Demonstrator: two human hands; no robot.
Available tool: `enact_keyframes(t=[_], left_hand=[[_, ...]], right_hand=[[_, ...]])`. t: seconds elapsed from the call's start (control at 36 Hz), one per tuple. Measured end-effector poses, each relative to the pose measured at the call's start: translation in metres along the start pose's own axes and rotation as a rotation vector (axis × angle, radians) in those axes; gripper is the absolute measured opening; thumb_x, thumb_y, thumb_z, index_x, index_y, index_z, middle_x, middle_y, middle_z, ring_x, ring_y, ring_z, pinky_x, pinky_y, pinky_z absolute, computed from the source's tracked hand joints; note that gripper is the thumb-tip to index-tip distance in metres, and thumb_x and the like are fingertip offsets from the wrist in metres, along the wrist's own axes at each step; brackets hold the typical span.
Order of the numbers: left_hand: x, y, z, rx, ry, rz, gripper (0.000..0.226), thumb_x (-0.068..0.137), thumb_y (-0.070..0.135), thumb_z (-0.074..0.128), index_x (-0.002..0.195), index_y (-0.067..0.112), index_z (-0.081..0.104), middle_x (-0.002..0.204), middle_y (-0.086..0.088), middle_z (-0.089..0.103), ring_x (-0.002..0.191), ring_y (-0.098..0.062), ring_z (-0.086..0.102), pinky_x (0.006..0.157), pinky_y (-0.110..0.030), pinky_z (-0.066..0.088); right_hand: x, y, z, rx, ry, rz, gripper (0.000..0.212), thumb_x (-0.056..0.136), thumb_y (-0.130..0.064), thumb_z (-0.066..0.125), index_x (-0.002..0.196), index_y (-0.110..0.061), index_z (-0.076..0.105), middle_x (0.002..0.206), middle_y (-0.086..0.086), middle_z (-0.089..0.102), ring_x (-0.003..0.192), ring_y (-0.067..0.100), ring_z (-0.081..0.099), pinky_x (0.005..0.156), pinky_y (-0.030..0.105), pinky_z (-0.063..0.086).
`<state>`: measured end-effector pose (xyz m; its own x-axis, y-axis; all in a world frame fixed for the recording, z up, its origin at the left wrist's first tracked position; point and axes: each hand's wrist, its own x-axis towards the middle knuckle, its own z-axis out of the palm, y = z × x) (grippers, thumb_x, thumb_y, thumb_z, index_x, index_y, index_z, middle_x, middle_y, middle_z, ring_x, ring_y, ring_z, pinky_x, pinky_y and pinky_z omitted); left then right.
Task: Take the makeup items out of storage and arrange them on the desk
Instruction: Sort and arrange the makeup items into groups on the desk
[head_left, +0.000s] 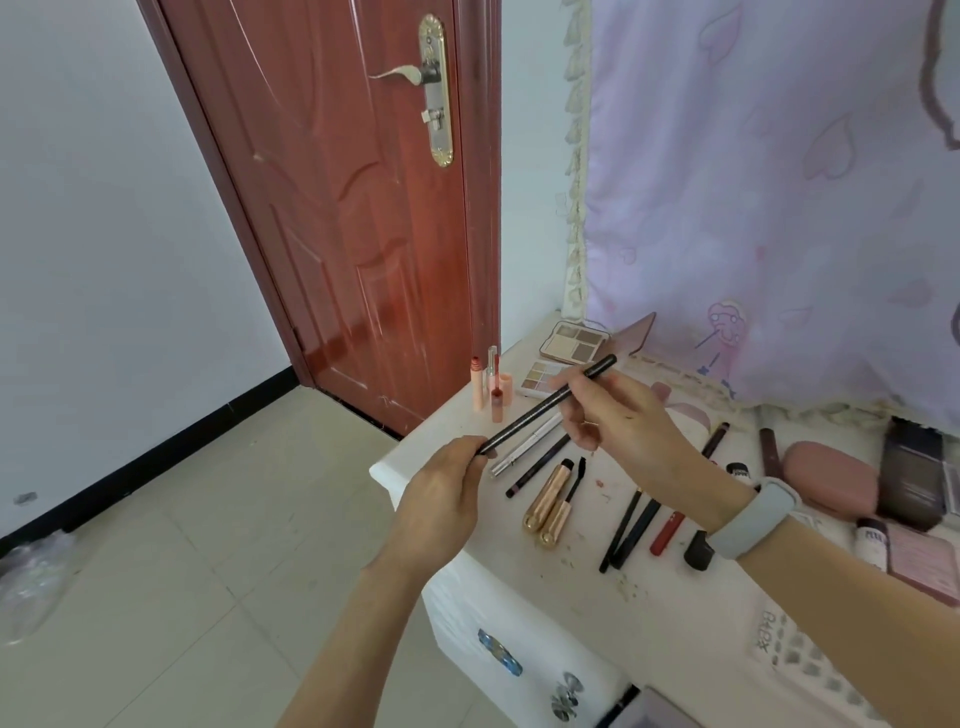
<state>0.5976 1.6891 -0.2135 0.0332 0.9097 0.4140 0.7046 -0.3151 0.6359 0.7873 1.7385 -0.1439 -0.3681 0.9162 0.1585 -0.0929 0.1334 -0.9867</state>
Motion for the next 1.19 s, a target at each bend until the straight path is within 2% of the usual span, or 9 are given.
enact_keyframes(t=[0.11,0.28,0.39,0.56,0.64,0.72,0.81,1.0,1.19], left_hand=[[-0.001,0.005,0.002,0.041,0.04,0.028,0.029,0.097,0.027,0.038,0.107,0.012,0.061,0.062,0.028,0.044,0.061,0.011,0.048,0.053,-0.005,0.032],[0.0,0.004,-0.003,-0.05,-0.008,0.003,0.042,0.091,0.047,0.038,0.124,0.027,0.052,0.067,0.02,0.05,0.066,0.0,0.049,0.061,-0.009,0.036],[-0.001,-0.016,-0.009,0.003,0.004,-0.19,0.042,0.088,0.043,0.056,0.127,0.033,0.043,0.072,0.011,0.051,0.069,0.001,0.052,0.062,-0.008,0.038],[-0.005,-0.038,-0.009,0.077,0.056,-0.325,0.019,0.088,0.021,0.062,0.107,0.021,0.064,0.075,0.013,0.054,0.065,0.001,0.052,0.059,-0.005,0.035],[-0.006,-0.041,-0.004,0.048,0.097,-0.353,0.016,0.089,0.014,0.059,0.102,0.017,0.067,0.074,0.013,0.055,0.069,0.003,0.052,0.059,0.0,0.036],[-0.007,-0.042,-0.002,0.002,0.142,-0.387,0.019,0.09,0.008,0.054,0.099,0.018,0.067,0.069,0.011,0.053,0.063,0.0,0.052,0.06,-0.001,0.039],[-0.009,-0.044,-0.003,-0.056,0.144,-0.396,0.022,0.09,0.006,0.052,0.098,0.021,0.066,0.072,0.007,0.058,0.068,0.003,0.054,0.059,-0.001,0.038],[-0.01,-0.05,-0.015,-0.358,0.132,-0.504,0.037,0.085,-0.008,0.047,0.096,0.023,0.063,0.085,0.003,0.066,0.079,-0.008,0.058,0.07,-0.013,0.043],[-0.013,-0.052,-0.02,-0.342,0.087,-0.455,0.05,0.086,-0.016,0.031,0.113,0.02,0.053,0.099,0.004,0.063,0.071,0.0,0.055,0.063,-0.012,0.042]], right_hand=[[-0.006,-0.008,0.001,-0.217,0.112,-0.131,0.03,0.1,-0.012,0.037,0.082,-0.018,0.06,0.055,-0.004,0.051,0.049,0.003,0.043,0.052,0.015,0.038],[-0.008,-0.021,-0.001,-0.279,0.095,-0.24,0.028,0.099,-0.01,0.037,0.084,-0.016,0.06,0.06,0.0,0.05,0.051,0.002,0.046,0.055,0.011,0.039],[-0.007,-0.032,-0.011,-0.375,0.204,-0.387,0.022,0.098,-0.021,0.042,0.084,-0.028,0.058,0.061,-0.008,0.049,0.054,0.004,0.046,0.054,0.014,0.038],[-0.015,-0.021,-0.006,-1.138,0.038,-0.64,0.031,0.093,-0.031,0.038,0.089,-0.012,0.061,0.074,-0.01,0.051,0.054,-0.003,0.042,0.048,0.014,0.034],[-0.019,-0.001,0.009,-1.5,-0.159,-0.709,0.03,0.092,-0.022,0.038,0.086,-0.008,0.063,0.083,0.005,0.06,0.066,0.014,0.056,0.047,0.027,0.048],[-0.021,0.013,0.027,-1.623,-0.189,-0.707,0.011,0.074,-0.008,0.052,0.077,-0.012,0.062,0.082,0.007,0.06,0.06,0.018,0.053,0.044,0.023,0.035],[-0.022,0.025,0.043,-1.697,-0.196,-0.7,0.019,0.058,-0.002,0.061,0.072,-0.016,0.061,0.075,0.001,0.057,0.057,0.014,0.049,0.044,0.022,0.026],[-0.021,0.039,0.064,-1.766,-0.117,-0.676,0.046,0.062,0.004,0.016,0.061,-0.016,0.058,0.065,-0.001,0.054,0.049,0.012,0.045,0.041,0.022,0.021],[-0.005,0.046,0.066,-1.83,-0.324,-0.437,0.024,0.051,0.001,0.05,0.07,-0.011,0.059,0.079,0.006,0.056,0.061,0.018,0.052,0.045,0.025,0.025]])
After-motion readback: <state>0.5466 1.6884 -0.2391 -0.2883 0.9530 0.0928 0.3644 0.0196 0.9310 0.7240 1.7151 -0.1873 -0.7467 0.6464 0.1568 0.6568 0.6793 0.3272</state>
